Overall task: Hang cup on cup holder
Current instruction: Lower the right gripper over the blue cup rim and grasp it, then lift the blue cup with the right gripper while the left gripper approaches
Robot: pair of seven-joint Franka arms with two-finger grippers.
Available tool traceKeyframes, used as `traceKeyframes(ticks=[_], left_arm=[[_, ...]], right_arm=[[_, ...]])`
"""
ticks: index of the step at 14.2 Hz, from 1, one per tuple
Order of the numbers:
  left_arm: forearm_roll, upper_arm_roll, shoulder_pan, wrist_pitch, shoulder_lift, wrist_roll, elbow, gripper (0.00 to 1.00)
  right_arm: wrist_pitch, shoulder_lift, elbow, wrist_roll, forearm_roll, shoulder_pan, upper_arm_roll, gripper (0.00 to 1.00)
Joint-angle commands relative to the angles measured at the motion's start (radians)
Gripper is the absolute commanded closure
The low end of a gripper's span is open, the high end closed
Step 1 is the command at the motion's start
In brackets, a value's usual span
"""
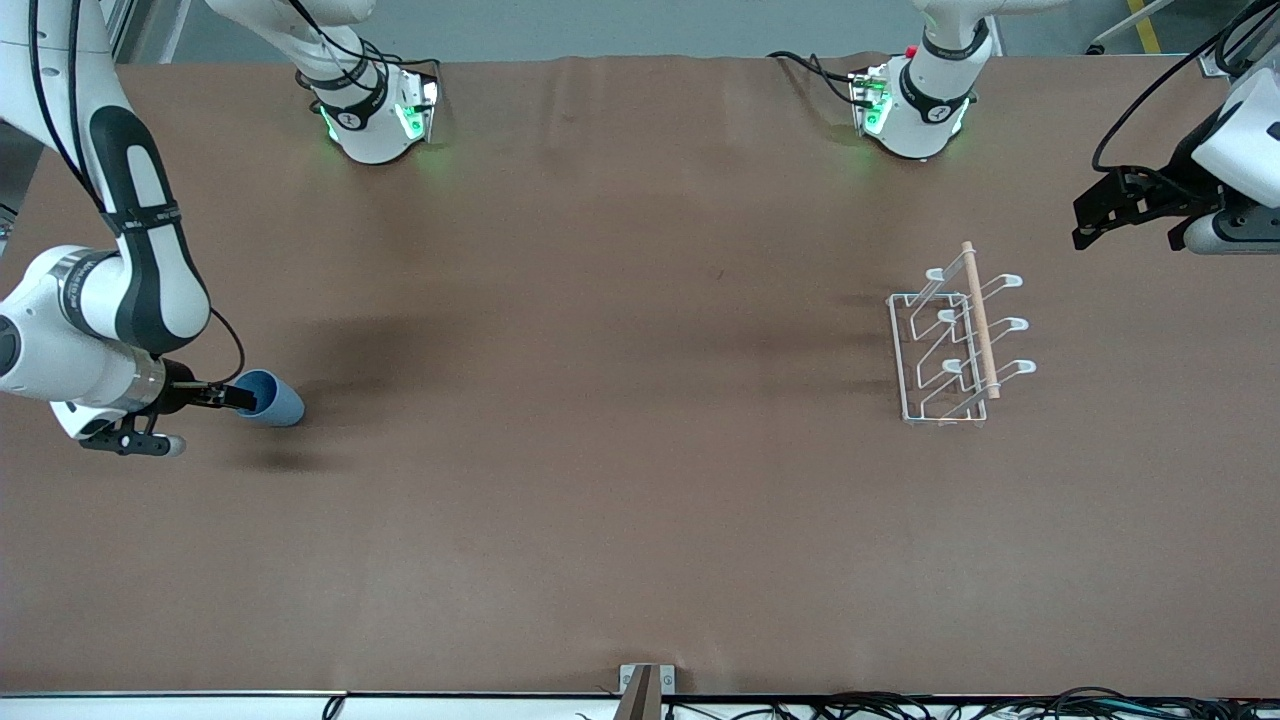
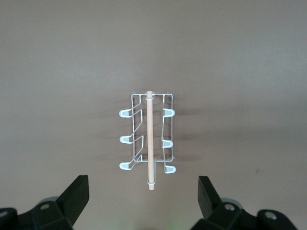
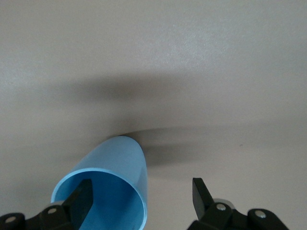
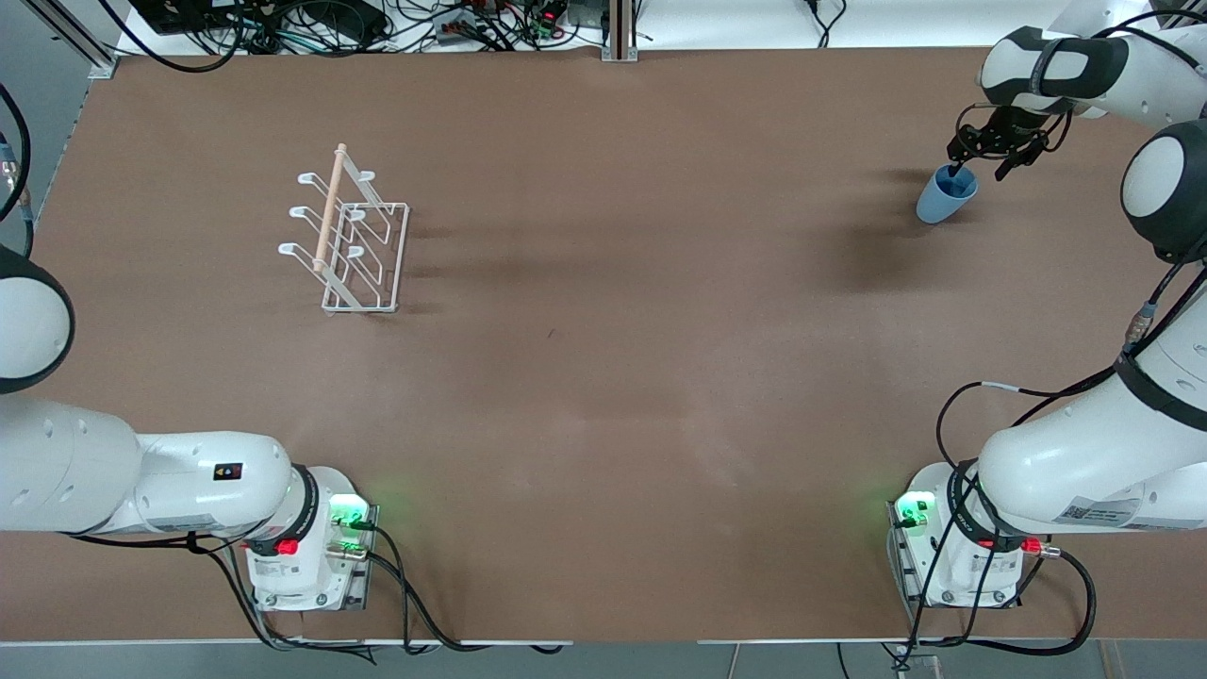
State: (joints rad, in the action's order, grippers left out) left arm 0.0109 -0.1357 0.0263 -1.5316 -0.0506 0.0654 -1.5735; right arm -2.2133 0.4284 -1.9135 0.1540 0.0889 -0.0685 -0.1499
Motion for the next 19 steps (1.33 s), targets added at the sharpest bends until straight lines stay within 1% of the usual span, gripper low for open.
traceKeyframes(ticks=[1, 2, 3, 4, 5, 6, 7, 8, 11, 14, 15, 17, 18, 19], left_arm=[[-0.012, 0.004, -0.002, 0.005, 0.009, -0.004, 0.020, 0.00], [-0.012, 0.004, -0.002, 0.005, 0.009, -0.004, 0.020, 0.00], [-0.012, 0.004, -0.003, 0.005, 0.009, -0.004, 0.020, 0.00], [-0.012, 0.002, -0.003, 0.005, 0.009, -0.004, 0.020, 0.00], [-0.012, 0.002, -0.005, 0.005, 0.009, -0.006, 0.020, 0.00], [-0.012, 0.002, -0.005, 0.005, 0.009, -0.006, 0.020, 0.00], [-0.012, 0.002, -0.005, 0.005, 0.009, -0.006, 0.020, 0.00], [-0.012, 0.002, -0.006, 0.005, 0.009, -0.004, 0.020, 0.00], [-0.014, 0.002, -0.006, 0.002, 0.009, -0.004, 0.020, 0.00], [-0.015, 0.001, -0.008, -0.001, 0.011, -0.006, 0.020, 0.00], [-0.031, 0.001, -0.008, -0.001, 0.011, -0.007, 0.020, 0.00], [-0.071, 0.002, -0.005, -0.002, 0.017, -0.010, 0.020, 0.00], [-0.072, 0.002, -0.005, -0.002, 0.020, -0.010, 0.020, 0.00], [-0.072, 0.002, -0.008, -0.002, 0.020, -0.010, 0.021, 0.00]], right_arm=[[-0.017, -0.004, -0.025, -0.004, 0.011, -0.014, 0.013, 0.22], [-0.017, -0.004, -0.033, -0.004, 0.011, -0.014, 0.013, 0.33], [-0.016, -0.004, -0.039, -0.004, 0.011, -0.014, 0.013, 0.47], [-0.017, -0.004, -0.050, -0.004, 0.011, -0.013, 0.013, 0.60], [-0.017, -0.004, -0.052, -0.004, 0.011, -0.013, 0.013, 0.75], [-0.017, -0.004, -0.052, -0.004, 0.011, -0.011, 0.015, 0.86], [-0.016, -0.004, -0.049, -0.004, 0.011, -0.010, 0.013, 0.92], [-0.016, -0.005, -0.045, -0.004, 0.011, -0.008, 0.015, 0.96], [-0.005, -0.019, -0.029, -0.007, 0.011, -0.004, 0.015, 0.98], [-0.002, -0.082, -0.018, -0.007, 0.011, 0.021, 0.016, 0.98], [0.018, -0.111, -0.015, -0.007, 0.011, 0.032, 0.018, 0.98], [0.108, -0.152, 0.020, -0.010, 0.012, 0.067, 0.023, 0.98], [0.160, -0.160, 0.046, -0.011, 0.024, 0.078, 0.027, 0.98], [0.238, -0.160, 0.088, -0.011, 0.085, 0.088, 0.033, 0.98]])
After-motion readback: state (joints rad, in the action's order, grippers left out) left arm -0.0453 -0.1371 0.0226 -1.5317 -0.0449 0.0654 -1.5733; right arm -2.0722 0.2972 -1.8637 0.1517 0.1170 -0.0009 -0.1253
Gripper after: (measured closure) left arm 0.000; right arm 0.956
